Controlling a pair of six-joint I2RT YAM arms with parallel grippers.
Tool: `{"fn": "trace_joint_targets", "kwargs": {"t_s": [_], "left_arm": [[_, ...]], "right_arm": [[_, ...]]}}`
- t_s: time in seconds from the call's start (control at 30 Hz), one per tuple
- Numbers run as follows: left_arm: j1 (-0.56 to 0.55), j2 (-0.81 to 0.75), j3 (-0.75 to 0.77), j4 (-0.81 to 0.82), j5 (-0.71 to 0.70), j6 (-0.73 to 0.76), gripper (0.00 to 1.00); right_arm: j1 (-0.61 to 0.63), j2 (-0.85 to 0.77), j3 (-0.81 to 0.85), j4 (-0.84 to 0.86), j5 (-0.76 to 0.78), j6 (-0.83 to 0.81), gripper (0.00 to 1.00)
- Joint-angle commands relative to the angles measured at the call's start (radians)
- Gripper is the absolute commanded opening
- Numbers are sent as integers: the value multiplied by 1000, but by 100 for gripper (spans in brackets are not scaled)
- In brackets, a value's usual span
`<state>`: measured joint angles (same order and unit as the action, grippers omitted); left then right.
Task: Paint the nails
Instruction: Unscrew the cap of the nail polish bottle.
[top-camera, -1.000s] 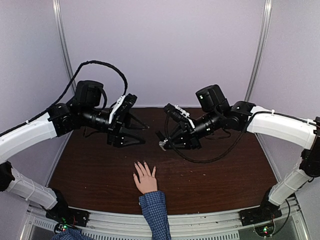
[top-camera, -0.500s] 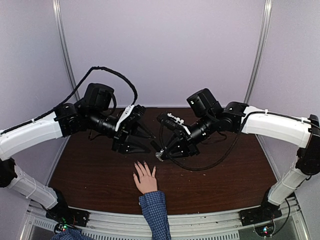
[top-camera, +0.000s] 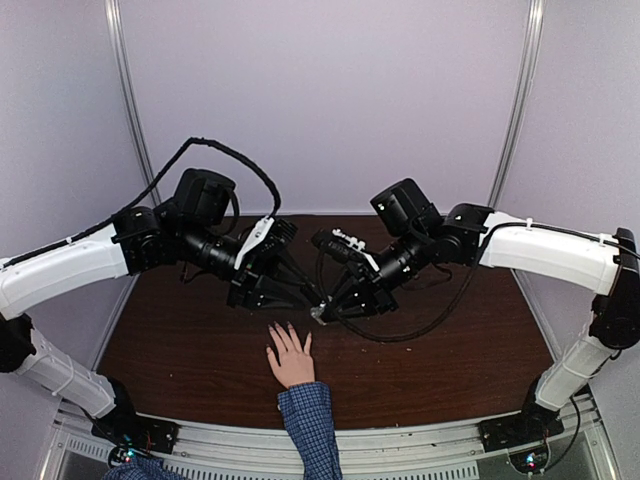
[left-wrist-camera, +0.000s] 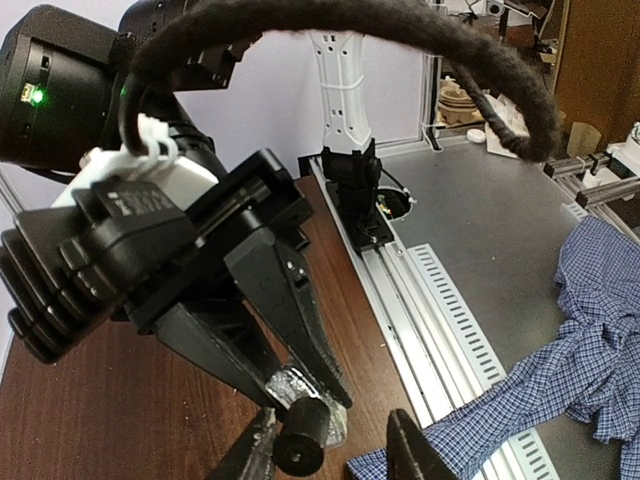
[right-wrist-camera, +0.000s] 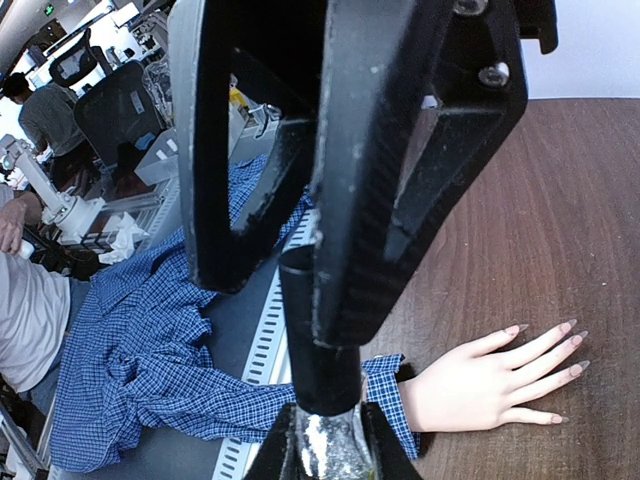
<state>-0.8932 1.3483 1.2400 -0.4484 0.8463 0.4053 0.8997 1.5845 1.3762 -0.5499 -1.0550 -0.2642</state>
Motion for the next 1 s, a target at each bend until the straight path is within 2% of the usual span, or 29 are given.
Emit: {"fn": "trace_joint_targets", "kwargs": {"t_s": [0.0,0.33,0.6,0.97], "left_arm": [[-10,2,21,-11,-19,34,36],[-19,7,20,-18,-37,50,35],[-35,24,25,-19,-43,53,30],[-35,20,24,-11,-88,18,9]], "right_arm": [[6,6,40,5,-19,-9,0],[7,7,43,4,-21,-7,0],[6,12,43,4,-21,-5,0],[6,-11,29,19,31,-7,0]]}}
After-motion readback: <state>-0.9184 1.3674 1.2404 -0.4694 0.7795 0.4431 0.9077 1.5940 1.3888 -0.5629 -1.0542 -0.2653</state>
